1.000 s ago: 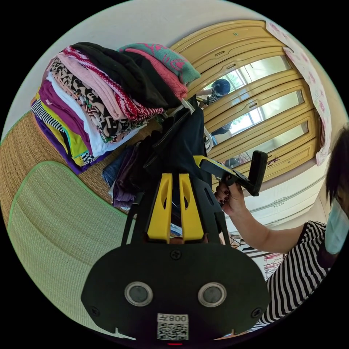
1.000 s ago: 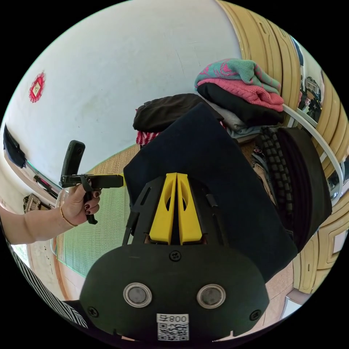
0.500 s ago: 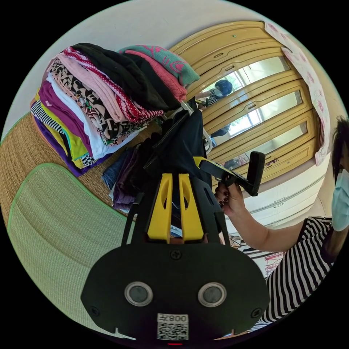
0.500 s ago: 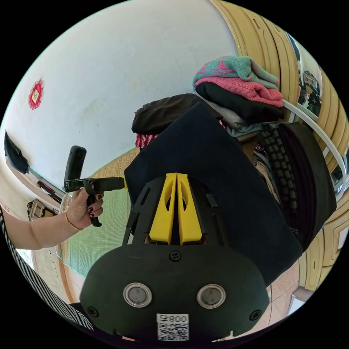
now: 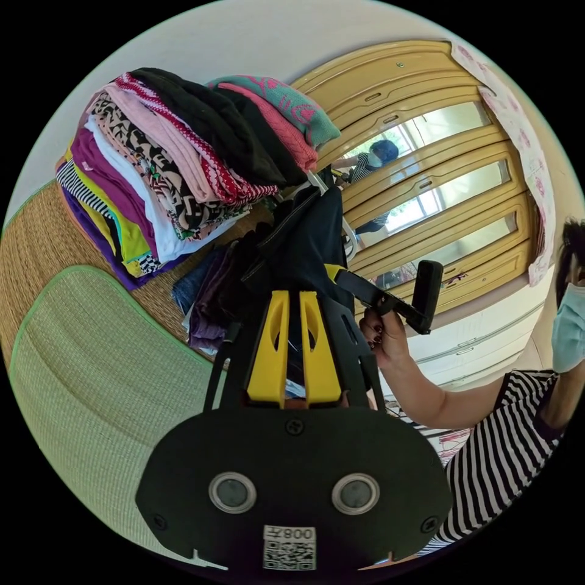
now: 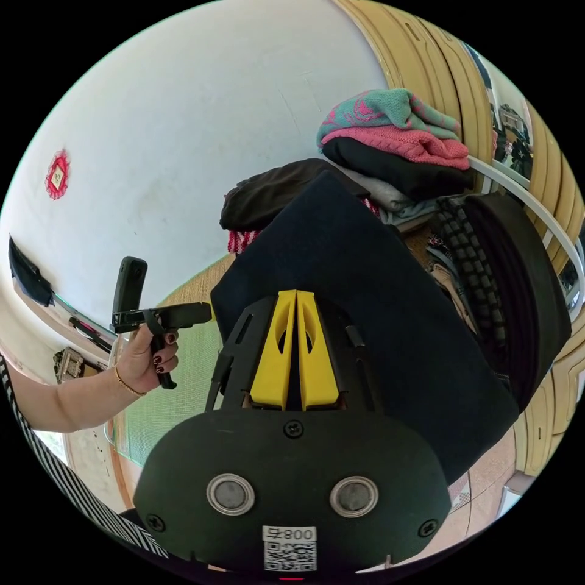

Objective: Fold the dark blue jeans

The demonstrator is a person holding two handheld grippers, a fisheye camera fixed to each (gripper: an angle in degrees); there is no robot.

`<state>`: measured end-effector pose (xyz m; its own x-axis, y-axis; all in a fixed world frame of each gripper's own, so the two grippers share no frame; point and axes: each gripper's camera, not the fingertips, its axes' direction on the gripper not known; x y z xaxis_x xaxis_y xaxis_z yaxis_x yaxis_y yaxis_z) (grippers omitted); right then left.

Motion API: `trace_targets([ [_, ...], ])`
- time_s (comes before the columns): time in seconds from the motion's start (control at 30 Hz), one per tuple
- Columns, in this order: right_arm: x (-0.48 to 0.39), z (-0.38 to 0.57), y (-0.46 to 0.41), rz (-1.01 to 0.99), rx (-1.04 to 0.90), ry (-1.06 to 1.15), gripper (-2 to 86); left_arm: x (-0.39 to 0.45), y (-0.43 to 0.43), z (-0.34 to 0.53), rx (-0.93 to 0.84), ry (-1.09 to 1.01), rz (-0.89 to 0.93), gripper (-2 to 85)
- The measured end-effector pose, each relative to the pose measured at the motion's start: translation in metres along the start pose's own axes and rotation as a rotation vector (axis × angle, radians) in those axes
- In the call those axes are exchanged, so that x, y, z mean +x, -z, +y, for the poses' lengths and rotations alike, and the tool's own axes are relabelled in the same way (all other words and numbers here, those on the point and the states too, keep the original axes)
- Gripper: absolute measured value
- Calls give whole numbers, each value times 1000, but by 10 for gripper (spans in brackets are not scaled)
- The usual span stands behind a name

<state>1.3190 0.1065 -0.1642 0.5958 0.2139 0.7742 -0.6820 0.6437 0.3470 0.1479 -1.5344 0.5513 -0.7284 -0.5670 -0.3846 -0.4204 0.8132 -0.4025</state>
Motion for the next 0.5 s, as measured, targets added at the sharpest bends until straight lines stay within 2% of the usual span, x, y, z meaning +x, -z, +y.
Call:
trace_targets([
  [0.13, 19, -3, 26, -106, 21, -33, 4, -8, 10, 18, 15, 3, 69, 34],
  [0.23, 40, -1, 72, -130, 148, -57, 11, -12, 21, 33, 30, 17, 80, 37],
  [0.3, 58, -4, 98, -45, 220, -64, 21, -15, 29, 43, 46, 18, 79, 39],
  [0.37, 89, -19, 121, 143, 284, -84, 56, -20, 41, 59, 76, 32, 89, 38],
  [0.5, 143, -63, 117, 329, 201, -121, 97, -30, 54, 90, 92, 70, 98, 31],
])
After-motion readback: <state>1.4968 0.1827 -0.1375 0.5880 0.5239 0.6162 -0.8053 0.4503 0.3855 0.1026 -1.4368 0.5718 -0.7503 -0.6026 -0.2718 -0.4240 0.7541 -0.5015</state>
